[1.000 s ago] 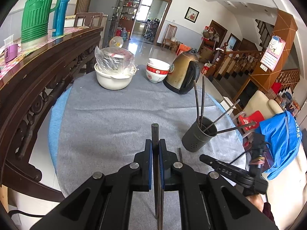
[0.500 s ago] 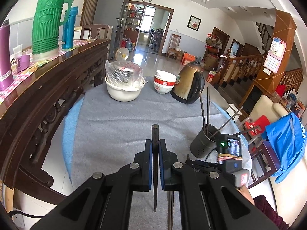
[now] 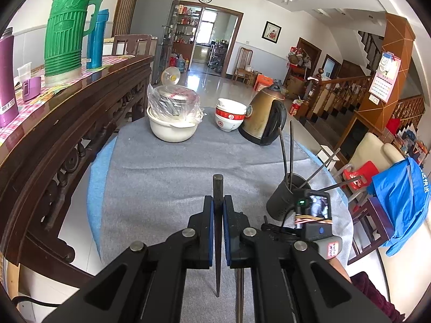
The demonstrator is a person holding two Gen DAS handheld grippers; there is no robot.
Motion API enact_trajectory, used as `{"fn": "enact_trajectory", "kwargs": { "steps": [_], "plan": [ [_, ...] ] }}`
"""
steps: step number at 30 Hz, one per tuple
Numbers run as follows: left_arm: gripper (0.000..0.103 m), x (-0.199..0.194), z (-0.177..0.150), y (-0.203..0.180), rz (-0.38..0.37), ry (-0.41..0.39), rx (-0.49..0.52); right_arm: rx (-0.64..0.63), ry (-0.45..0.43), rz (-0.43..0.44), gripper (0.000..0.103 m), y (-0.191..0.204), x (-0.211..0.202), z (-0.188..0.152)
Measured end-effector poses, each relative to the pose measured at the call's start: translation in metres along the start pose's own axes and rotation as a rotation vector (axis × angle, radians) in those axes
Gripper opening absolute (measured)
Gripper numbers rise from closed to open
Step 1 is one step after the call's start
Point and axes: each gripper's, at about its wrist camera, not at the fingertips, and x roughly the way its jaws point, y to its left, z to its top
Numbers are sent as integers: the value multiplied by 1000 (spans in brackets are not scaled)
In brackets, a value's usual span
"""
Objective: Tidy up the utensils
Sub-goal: 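Lift both held chopsticks and carry them toward the grey holder, then lower both held chopsticks into the mouth of the grey holder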
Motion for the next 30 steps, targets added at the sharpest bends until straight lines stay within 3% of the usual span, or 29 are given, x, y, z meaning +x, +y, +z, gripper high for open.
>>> {"fn": "enact_trajectory", "kwargs": {
  "steps": [7, 11, 20, 24, 28, 30],
  "plan": [
    [6, -2, 4, -4, 10, -8, 6, 6, -166, 159, 8, -13, -62, -7],
    [6, -4, 9, -9, 2, -14, 14, 8, -329, 232, 8, -21, -112, -11],
    [6, -13, 32, -50, -40, -79, 111, 92, -614, 328, 8, -42, -189, -8],
    [7, -19, 40, -60, -47, -110, 126, 79, -594, 337, 9, -44, -197, -3],
    [6, -21, 41, -57, -41, -114, 106, 73, -442, 331, 12, -39, -173, 4],
    [6, -21, 39, -55, -40, -107, 103, 72, -335, 311, 19, -37, -146, 8]
  ]
}}
